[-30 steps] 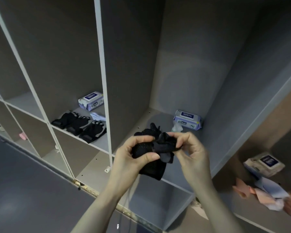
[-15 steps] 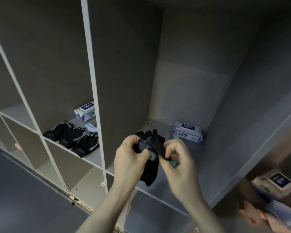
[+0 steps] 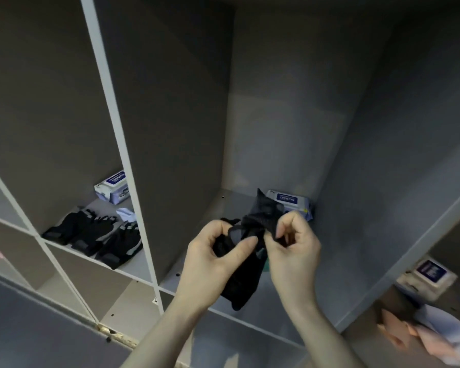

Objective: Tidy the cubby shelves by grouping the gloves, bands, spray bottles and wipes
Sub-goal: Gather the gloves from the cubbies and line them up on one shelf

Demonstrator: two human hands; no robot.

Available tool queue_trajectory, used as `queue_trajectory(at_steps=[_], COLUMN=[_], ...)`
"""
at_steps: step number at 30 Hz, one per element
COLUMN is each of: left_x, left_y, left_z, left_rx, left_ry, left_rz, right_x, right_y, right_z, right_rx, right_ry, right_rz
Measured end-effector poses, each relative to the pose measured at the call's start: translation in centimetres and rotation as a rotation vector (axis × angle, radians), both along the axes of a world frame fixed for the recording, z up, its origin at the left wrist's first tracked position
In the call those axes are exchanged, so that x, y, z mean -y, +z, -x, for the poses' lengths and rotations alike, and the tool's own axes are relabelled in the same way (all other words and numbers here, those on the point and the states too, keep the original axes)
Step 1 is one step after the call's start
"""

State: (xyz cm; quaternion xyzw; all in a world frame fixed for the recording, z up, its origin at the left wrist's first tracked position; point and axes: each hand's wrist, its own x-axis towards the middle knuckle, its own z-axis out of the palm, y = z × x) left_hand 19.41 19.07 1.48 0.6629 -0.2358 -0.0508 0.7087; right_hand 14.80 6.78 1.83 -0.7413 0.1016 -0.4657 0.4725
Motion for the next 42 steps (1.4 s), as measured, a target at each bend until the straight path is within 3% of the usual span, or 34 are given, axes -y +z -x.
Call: queue_trajectory(at_steps=[3, 6, 8, 14, 19, 22, 25, 28, 30, 34, 37, 42], left_x=[-0.3, -0.6, -0.9, -2.8, -3.4, -2.8, -2.8, -3.2, -3.3, -3.4, -3.3, -3.6], left_y=[0.1, 0.1, 0.0, 0.0, 1.3, 1.8, 1.3, 0.9, 0.8, 0.2, 0.2, 0.4], left_z=[-1.3, -3.0, -4.0, -6.0, -7.4, -7.5, -7.6, -7.7, -7.8, -8.2, -8.0, -8.2], left_rx=[0.039, 0.133, 0.184, -0.031, -0.195, -0.223, -0.295, -0.308, -0.278, -0.241, -0.204, -0.175], left_ry=[0.075, 0.364, 0.417, -0.155, -0.134, -0.120, -0.097, -0.101, -0.097, -0.059, -0.106, -0.101], left_rz=[-0.039, -0.123, -0.170, -0.098, 0.032, 0.053, 0.181, 0.234, 0.201, 0.161, 0.163, 0.187], right_x=[-0.1, -0.9, -1.5, -0.3, 0.1, -0.8, -1.5, -1.7, -1.3, -0.2, -0.3, 0.8], right_y=[0.1, 0.0, -0.1, 0.3, 0.6, 0.2, -0.4, -0.4, -0.5, 0.1, 0.1, 0.9], right_z=[-0.9, -1.8, -2.4, -4.1, -4.1, -3.7, -3.9, -4.4, -4.4, -4.2, -4.6, -3.4], right_rx=[0.018, 0.102, 0.141, 0.043, -0.078, -0.068, 0.044, -0.056, -0.134, -0.075, -0.112, -0.295], right_ry=[-0.064, -0.035, 0.027, 0.081, 0.242, 0.312, 0.122, 0.211, 0.236, 0.145, 0.273, 0.589], right_rz=[0.100, 0.022, -0.037, -0.050, 0.375, 0.451, 0.154, -0.228, -0.274, -0.468, -0.607, -0.546])
